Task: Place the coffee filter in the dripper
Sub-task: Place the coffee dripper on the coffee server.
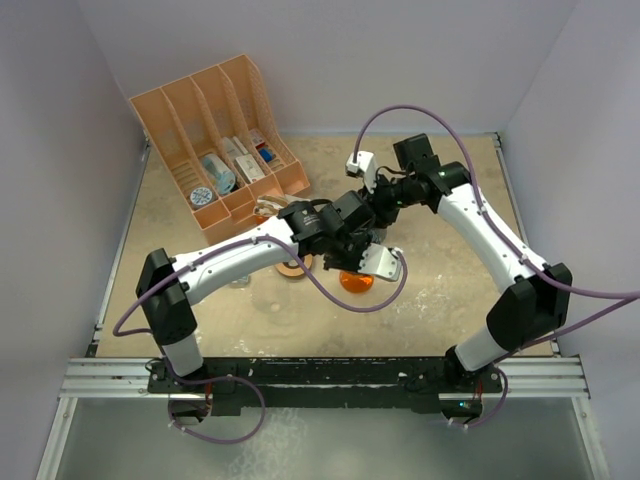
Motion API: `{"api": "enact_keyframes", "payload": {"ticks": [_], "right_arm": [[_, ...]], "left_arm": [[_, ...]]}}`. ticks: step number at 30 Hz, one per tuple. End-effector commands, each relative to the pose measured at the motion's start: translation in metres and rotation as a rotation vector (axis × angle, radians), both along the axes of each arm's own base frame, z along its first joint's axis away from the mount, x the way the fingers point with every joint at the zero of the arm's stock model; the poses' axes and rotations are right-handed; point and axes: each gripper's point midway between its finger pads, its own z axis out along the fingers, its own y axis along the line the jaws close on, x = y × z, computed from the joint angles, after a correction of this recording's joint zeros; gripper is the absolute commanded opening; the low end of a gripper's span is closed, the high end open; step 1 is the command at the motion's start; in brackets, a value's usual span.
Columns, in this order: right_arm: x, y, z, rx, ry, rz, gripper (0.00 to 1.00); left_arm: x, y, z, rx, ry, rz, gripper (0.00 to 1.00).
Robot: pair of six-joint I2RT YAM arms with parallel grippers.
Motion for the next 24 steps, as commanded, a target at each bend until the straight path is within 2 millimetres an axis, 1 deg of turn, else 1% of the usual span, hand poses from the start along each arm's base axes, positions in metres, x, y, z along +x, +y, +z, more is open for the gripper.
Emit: {"api": "enact_keyframes", "payload": {"ticks": [1,3,5,10,12,16,18,21,24], "right_arm": [[0.009,0.000,0.032,0.029,-0.083,-0.016,0.30],[0.009,-0.001,0.037,0.036,-0.096,-0.024,0.30],[0.009,-0.001,0.041,0.038,-0.107,-0.027,0.31],[0.009,-0.008,0.054,0.051,-0.145,-0.047,0.34],[0.011,-0.013,0.062,0.062,-0.169,-0.066,0.37],[0.018,-0.024,0.081,0.083,-0.234,-0.117,0.39],[0.025,-0.033,0.093,0.096,-0.276,-0.162,0.40],[0.038,-0.049,0.116,0.135,-0.361,-0.233,0.43],[0.048,-0.065,0.135,0.159,-0.429,-0.288,0.47]], "left_arm": [[-0.005,0.001,0.017,-0.012,0.021,0.018,0.27],[-0.006,0.000,0.024,-0.029,0.018,0.020,0.37],[-0.006,-0.001,0.031,-0.048,0.016,0.023,0.43],[-0.010,0.000,0.045,-0.080,0.015,0.028,0.49],[-0.012,0.002,0.050,-0.090,0.013,0.032,0.50],[-0.011,0.011,0.064,-0.126,0.015,0.064,0.53],[-0.005,0.017,0.073,-0.164,0.030,0.093,0.53],[0.013,0.031,0.087,-0.234,0.055,0.168,0.55],[0.026,0.043,0.099,-0.291,0.078,0.248,0.56]]}}
